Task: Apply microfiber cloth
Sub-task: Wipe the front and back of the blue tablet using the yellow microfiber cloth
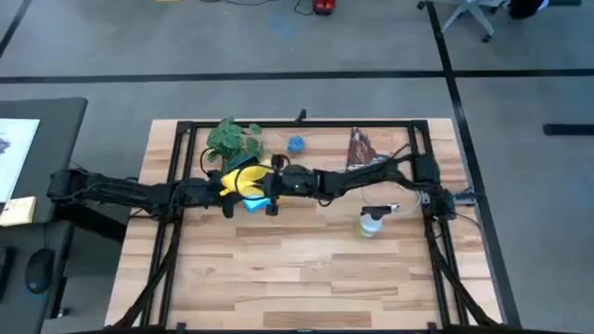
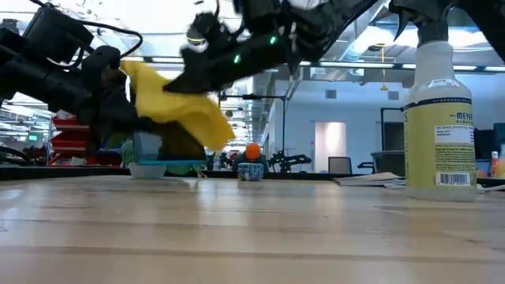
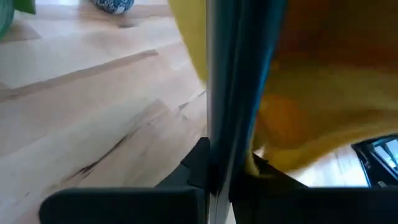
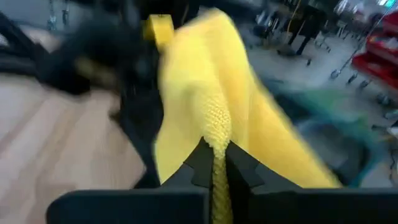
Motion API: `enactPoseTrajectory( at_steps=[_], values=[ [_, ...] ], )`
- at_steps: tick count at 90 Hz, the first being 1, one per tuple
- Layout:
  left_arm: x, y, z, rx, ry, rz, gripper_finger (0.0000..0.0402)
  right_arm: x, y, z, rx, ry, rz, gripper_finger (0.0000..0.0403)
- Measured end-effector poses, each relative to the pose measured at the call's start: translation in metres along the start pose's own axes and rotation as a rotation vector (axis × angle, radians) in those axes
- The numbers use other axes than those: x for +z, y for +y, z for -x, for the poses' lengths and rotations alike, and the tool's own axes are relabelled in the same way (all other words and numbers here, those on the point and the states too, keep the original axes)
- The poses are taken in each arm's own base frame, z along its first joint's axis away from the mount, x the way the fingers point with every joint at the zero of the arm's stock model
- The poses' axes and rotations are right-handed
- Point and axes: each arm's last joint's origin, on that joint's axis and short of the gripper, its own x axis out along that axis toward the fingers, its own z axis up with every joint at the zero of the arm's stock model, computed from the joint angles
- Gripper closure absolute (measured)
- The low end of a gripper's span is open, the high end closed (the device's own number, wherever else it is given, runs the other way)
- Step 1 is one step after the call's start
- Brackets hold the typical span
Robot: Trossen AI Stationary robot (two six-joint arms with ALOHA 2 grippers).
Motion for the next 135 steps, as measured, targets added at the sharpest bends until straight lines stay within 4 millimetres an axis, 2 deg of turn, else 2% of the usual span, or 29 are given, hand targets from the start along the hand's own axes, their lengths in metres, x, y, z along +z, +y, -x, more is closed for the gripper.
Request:
enactPoseTrajectory(
  at_steps=[22, 35, 54, 70, 88, 135],
  values=[
    [0.001, 0.000, 0.000, -0.010, 0.000, 0.010, 0.0391, 0.002, -0.009, -0.022, -0.074, -0.019, 0.006, 0.0398],
    [0.001, -0.002, 0.000, -0.030, 0.002, 0.007, 0.0391, 0.013, -0.015, -0.024, -0.110, -0.047, 0.041, 0.0398],
    [0.001, -0.002, 0.000, -0.035, 0.009, -0.009, 0.0391, 0.010, -0.017, -0.024, -0.107, 0.009, 0.048, 0.0400],
    [-0.001, -0.001, 0.000, -0.030, 0.019, -0.031, 0.0391, -0.004, -0.005, -0.021, -0.069, 0.088, 0.009, 0.0401],
    [0.000, -0.001, 0.000, -0.022, 0.001, -0.052, 0.0391, -0.008, 0.011, -0.018, -0.028, 0.154, 0.020, 0.0401],
    [0.003, -0.002, 0.000, -0.020, -0.034, -0.078, 0.0391, -0.021, 0.024, -0.013, 0.027, 0.300, 0.024, 0.0401]
  ],
)
